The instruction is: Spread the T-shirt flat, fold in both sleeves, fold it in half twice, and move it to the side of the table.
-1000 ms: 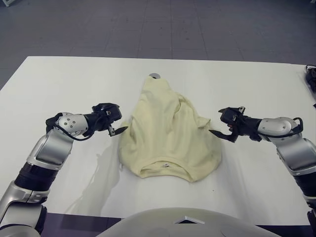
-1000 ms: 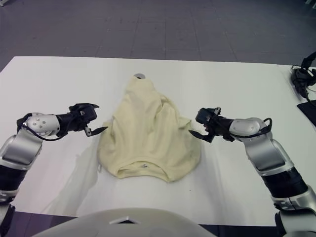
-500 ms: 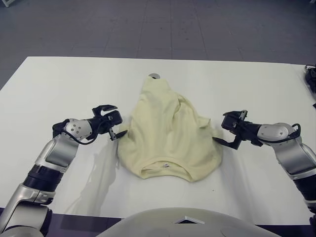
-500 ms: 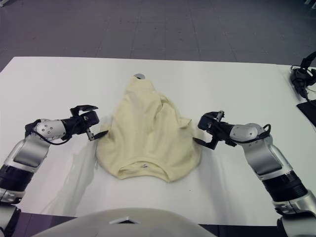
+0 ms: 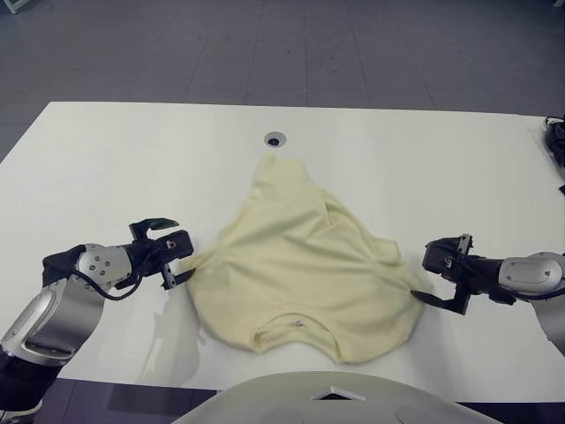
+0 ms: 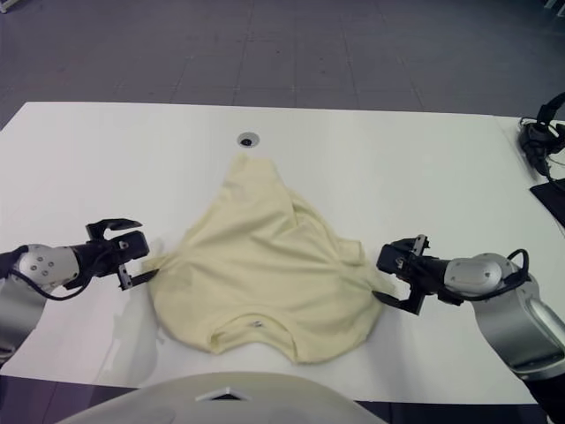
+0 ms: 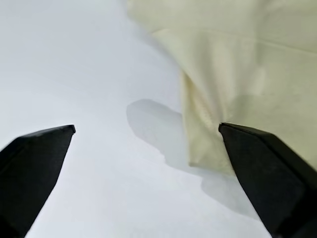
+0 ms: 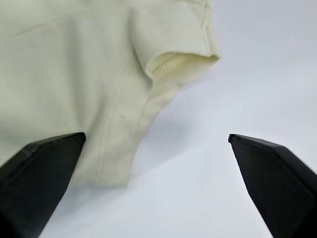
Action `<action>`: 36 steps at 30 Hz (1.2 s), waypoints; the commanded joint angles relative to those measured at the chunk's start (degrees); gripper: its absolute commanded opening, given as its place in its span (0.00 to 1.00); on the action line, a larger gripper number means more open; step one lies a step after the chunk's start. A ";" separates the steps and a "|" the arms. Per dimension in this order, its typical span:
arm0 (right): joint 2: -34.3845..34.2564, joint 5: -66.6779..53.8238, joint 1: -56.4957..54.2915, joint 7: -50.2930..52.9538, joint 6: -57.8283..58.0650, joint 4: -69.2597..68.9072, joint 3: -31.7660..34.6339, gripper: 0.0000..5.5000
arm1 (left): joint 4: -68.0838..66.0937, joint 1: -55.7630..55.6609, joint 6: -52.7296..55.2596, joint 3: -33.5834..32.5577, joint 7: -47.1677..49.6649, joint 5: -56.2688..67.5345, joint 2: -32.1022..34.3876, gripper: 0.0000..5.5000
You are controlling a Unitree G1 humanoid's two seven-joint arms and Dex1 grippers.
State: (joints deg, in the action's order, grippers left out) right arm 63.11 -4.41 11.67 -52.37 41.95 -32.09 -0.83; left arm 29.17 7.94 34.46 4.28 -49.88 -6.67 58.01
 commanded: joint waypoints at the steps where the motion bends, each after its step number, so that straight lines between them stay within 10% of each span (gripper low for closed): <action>1: -3.72 -10.80 -12.10 -1.76 7.36 0.22 8.93 0.98 | 1.36 -7.53 3.85 -7.32 -3.58 7.55 0.41 0.98; 5: -9.58 -18.85 -26.74 -0.57 14.67 7.72 9.49 0.98 | -2.32 -22.32 5.01 -6.29 -1.98 11.75 -4.08 0.98; 14: -32.61 -16.93 -49.06 2.91 11.30 46.10 -4.62 0.98 | -22.09 -31.89 -8.43 18.26 8.95 -2.17 -21.87 0.98; 21: -33.81 -9.95 -51.85 1.77 2.48 52.73 -11.16 0.87 | -22.98 -28.81 -11.68 22.88 9.52 -7.02 -23.73 0.98; 36: -35.04 9.56 -49.81 10.32 -18.80 65.59 -20.57 0.98 | -22.17 -28.02 -10.93 21.25 9.23 -8.10 -23.75 0.98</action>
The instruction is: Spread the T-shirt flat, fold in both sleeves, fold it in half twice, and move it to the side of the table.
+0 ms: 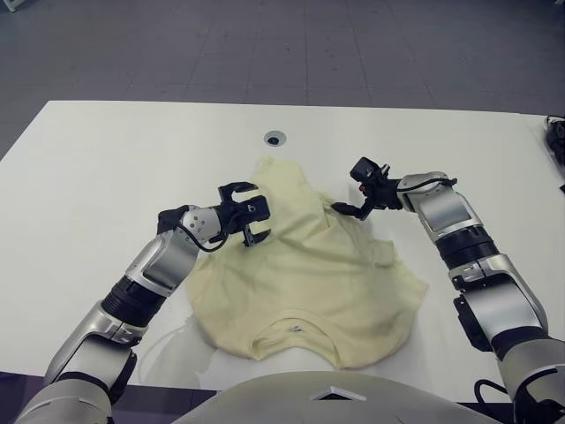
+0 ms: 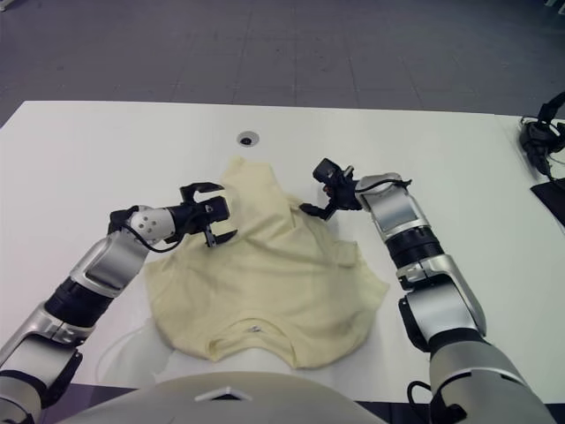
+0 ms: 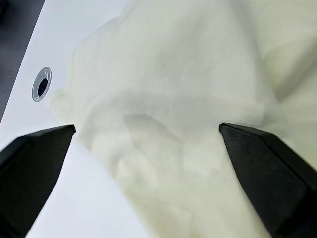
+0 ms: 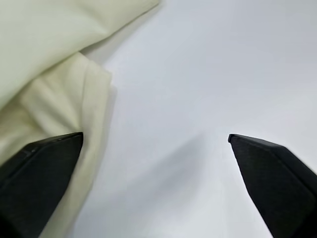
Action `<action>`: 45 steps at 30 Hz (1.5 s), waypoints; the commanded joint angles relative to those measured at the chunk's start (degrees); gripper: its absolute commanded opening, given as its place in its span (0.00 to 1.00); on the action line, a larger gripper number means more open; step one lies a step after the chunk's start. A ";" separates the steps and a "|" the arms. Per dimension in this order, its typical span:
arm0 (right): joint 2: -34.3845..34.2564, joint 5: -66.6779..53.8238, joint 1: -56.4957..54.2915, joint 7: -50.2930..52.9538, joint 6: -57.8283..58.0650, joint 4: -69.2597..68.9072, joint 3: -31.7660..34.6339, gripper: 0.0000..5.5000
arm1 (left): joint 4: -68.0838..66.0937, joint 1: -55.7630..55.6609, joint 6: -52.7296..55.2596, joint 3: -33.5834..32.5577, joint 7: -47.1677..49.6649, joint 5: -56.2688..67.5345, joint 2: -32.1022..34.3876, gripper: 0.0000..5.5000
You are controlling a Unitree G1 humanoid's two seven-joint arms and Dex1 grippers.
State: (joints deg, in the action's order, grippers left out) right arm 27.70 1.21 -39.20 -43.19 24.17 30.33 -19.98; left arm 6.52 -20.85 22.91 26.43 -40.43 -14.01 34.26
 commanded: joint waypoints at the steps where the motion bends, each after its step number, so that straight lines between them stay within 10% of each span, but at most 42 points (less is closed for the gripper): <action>1: 0.77 4.76 1.15 1.70 -1.72 3.83 -1.54 0.98 | 0.67 1.00 0.81 -1.10 -0.13 -0.77 0.06 0.98; 16: 9.37 9.20 3.36 -0.18 2.37 -2.45 1.40 0.98 | 4.84 6.94 7.99 -4.72 4.09 -0.72 -1.51 0.98; 27: 0.79 -11.36 -7.86 2.04 27.27 6.10 24.32 0.98 | 4.38 4.92 7.25 -4.14 2.94 -0.95 -1.51 0.98; 45: -3.06 -11.49 -9.92 -1.28 25.55 18.71 19.73 0.42 | 3.76 4.77 6.59 -3.13 3.12 -1.55 -2.24 0.98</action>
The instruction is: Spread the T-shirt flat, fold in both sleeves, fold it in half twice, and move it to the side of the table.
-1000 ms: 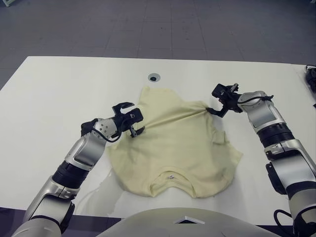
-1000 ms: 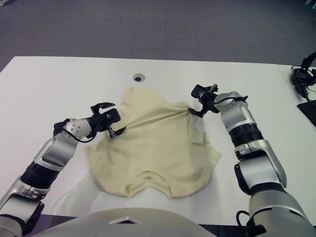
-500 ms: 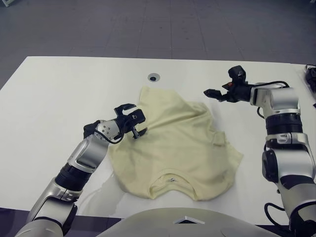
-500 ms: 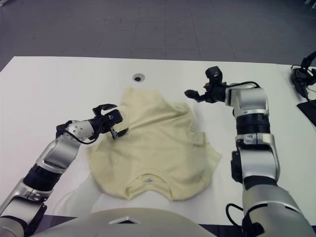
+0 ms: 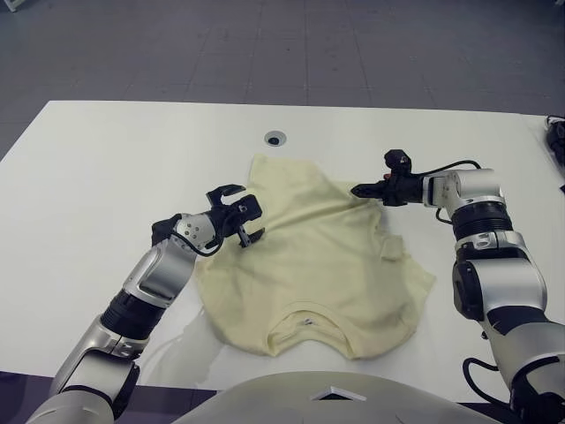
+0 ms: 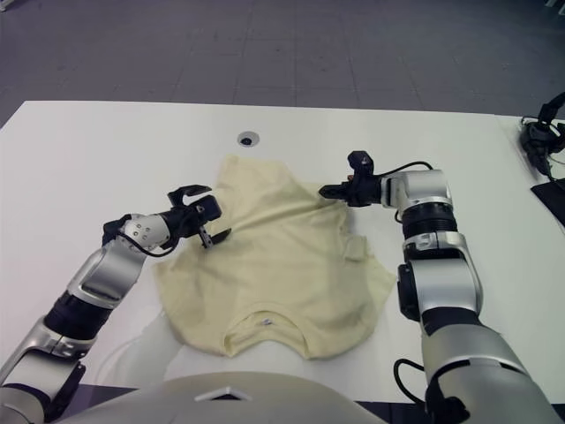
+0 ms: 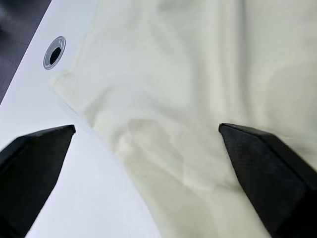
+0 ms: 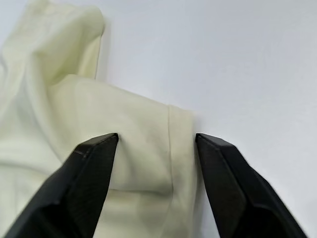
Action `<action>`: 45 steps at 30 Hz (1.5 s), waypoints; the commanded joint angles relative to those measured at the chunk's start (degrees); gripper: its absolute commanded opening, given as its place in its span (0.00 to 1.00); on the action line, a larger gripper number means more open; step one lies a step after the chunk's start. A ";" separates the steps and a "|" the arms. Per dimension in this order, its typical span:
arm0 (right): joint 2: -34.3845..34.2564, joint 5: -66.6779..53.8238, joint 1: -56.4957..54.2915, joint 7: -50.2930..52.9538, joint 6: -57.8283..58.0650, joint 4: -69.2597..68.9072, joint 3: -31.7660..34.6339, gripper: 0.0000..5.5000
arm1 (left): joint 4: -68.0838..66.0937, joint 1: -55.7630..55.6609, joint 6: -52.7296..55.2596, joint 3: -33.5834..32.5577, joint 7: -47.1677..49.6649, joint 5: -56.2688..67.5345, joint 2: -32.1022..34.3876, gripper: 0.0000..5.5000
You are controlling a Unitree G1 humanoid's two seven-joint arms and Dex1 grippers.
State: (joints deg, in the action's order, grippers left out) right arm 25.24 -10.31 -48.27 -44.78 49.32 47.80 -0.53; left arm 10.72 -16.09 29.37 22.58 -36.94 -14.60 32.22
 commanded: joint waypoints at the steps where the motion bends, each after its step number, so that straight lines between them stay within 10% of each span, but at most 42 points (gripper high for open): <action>1: -0.69 -0.11 -1.00 0.29 0.47 1.21 0.37 0.40 | -0.47 0.09 0.13 0.76 -0.36 -0.99 -0.16 0.98; 13: 0.00 -5.65 6.34 1.13 12.56 -26.28 0.85 0.01 | -0.40 1.14 0.23 0.41 -0.42 -1.42 0.11 0.98; 29: -6.14 -18.97 23.30 8.52 33.35 -69.56 -6.21 0.00 | -0.33 1.74 -0.08 0.57 -1.27 -1.47 0.77 0.98; 36: -1.50 -15.32 26.52 10.43 25.70 -68.16 -12.49 0.21 | -0.20 1.54 -0.02 0.79 -1.55 -1.67 0.81 0.98; 45: -0.48 -21.53 21.03 11.23 32.75 -69.27 1.80 0.47 | 0.79 2.87 0.72 0.49 -0.80 -1.94 0.89 0.98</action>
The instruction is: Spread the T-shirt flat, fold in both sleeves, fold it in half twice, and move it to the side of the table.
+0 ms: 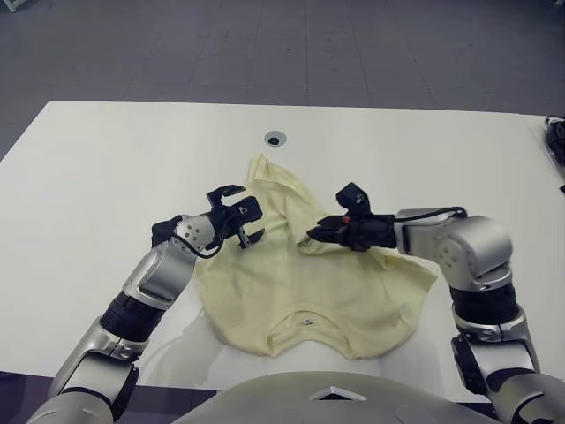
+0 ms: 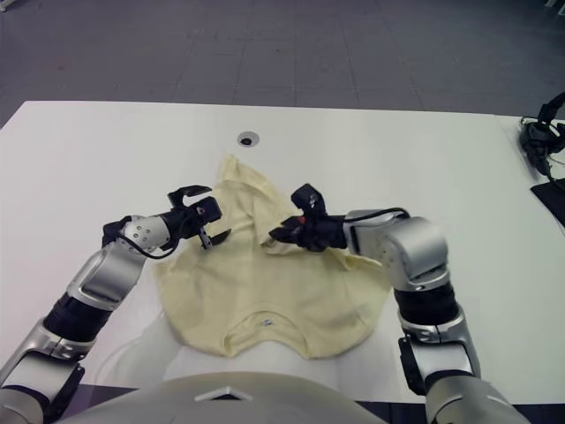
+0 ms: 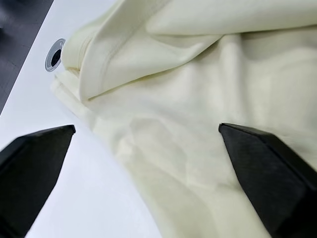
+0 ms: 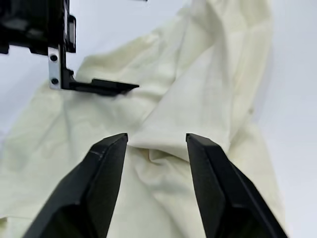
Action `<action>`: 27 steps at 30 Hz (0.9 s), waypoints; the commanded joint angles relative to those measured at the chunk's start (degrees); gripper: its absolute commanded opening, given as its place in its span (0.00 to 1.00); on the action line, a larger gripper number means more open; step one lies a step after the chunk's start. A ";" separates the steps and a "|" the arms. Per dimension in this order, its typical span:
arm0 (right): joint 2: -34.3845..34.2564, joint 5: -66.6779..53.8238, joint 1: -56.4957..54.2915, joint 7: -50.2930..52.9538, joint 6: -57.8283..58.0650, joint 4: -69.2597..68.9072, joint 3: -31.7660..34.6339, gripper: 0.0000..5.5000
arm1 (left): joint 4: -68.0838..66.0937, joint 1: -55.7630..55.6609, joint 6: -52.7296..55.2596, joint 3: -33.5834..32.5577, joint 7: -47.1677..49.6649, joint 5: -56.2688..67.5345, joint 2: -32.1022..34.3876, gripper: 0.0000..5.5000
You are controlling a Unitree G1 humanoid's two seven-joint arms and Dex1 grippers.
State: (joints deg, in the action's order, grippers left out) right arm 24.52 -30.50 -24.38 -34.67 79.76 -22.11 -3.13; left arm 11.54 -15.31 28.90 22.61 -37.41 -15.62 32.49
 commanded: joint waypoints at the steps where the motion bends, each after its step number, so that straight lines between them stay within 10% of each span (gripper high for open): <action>1: 0.11 -1.23 -3.00 1.61 2.45 1.45 4.76 0.50 | 0.04 2.18 1.29 0.50 -0.22 -0.96 0.55 0.98; 9: -1.56 -0.33 1.29 4.07 0.32 6.73 2.41 0.73 | -0.69 1.25 0.84 0.86 -0.32 -1.02 0.51 0.98; 27: -2.94 -0.72 1.47 4.63 -2.27 8.96 -0.06 0.20 | -0.74 1.10 0.70 1.26 -0.89 -1.12 0.73 0.98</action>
State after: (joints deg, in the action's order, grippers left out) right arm 20.98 -30.90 -22.37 -30.08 77.75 -13.15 -2.90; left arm 11.70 -15.29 28.72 22.93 -37.38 -15.75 32.67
